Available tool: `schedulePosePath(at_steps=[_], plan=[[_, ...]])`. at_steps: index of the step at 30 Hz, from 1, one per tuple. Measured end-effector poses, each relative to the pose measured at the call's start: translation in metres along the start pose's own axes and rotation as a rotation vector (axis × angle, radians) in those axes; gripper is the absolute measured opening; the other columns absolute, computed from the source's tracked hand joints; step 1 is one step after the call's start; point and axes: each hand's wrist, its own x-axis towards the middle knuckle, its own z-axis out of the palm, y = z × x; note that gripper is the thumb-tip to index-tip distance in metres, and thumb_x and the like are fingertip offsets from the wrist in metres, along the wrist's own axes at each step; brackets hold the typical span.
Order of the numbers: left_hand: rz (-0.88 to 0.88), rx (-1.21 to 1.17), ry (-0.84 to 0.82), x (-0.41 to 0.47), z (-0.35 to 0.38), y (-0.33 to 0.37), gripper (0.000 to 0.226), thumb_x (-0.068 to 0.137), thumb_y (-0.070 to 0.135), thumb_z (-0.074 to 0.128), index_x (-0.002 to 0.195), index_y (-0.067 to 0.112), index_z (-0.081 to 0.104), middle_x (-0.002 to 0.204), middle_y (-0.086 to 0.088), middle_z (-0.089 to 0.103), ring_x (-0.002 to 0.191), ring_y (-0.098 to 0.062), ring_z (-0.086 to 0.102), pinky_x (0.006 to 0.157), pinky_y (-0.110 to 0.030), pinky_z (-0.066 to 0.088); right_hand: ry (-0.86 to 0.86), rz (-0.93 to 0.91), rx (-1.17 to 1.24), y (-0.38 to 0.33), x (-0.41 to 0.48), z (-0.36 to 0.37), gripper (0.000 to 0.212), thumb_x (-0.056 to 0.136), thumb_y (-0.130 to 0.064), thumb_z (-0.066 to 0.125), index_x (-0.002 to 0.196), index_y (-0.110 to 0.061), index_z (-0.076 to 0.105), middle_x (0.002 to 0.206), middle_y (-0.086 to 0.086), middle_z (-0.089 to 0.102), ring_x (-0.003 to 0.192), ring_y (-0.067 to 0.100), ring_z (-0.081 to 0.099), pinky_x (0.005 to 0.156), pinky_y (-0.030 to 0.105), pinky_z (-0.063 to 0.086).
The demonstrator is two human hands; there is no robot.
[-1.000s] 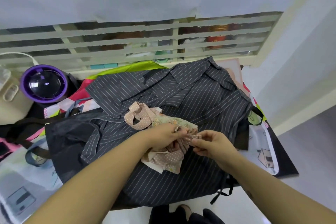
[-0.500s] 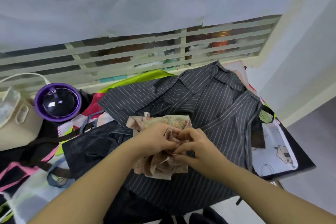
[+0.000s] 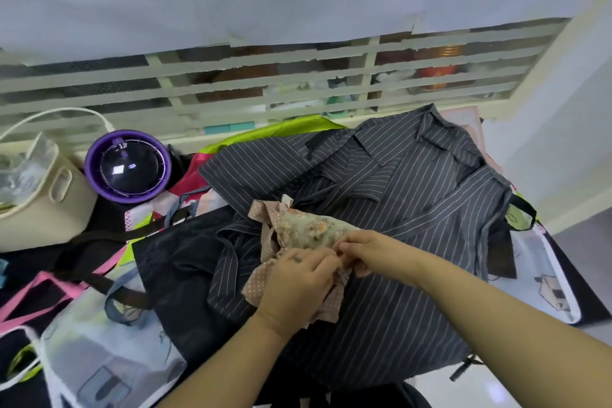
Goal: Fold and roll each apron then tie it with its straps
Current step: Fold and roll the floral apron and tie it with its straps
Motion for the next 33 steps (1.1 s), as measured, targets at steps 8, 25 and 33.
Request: schedulePosePath(at_steps=[8, 25, 33], plan=[[-0.223, -0.125, 0.016, -0.006, 0.008, -0.002, 0.014, 0.081, 0.018, 0.054, 0.094, 0.020, 0.049, 0.089, 0.000, 0.061, 0.057, -0.018, 0.057, 0.046, -0.028, 0.047, -0.233, 0.111, 0.127, -0.015, 0.006, 0.005, 0.026, 0.099, -0.004, 0.036, 0.108, -0.012, 0.058, 0.081, 0.001, 0.057, 0.064, 0.008, 0.051, 0.070, 0.022, 0.052], [-0.268, -0.363, -0.182, -0.013, -0.013, -0.013, 0.025, 0.085, 0.019, 0.065, 0.101, 0.024, 0.047, 0.104, 0.007, 0.052, 0.087, -0.007, 0.054, 0.070, -0.029, 0.054, 0.215, -0.051, 0.384, 0.014, 0.007, 0.022, 0.006, 0.087, -0.005, 0.065, 0.090, -0.010, 0.064, 0.081, 0.007, 0.071, 0.070, 0.013, 0.066, 0.067, 0.022, 0.056], [-0.065, 0.059, -0.077, -0.005, -0.018, -0.017, 0.020, 0.091, 0.033, 0.052, 0.080, 0.017, 0.057, 0.081, 0.002, 0.058, 0.077, -0.016, 0.051, 0.073, -0.029, 0.043, 0.381, -0.210, -0.168, 0.018, 0.000, 0.036, 0.032, 0.097, -0.024, 0.050, 0.071, -0.006, 0.051, 0.064, 0.000, 0.048, 0.059, 0.011, 0.042, 0.057, 0.028, 0.035]])
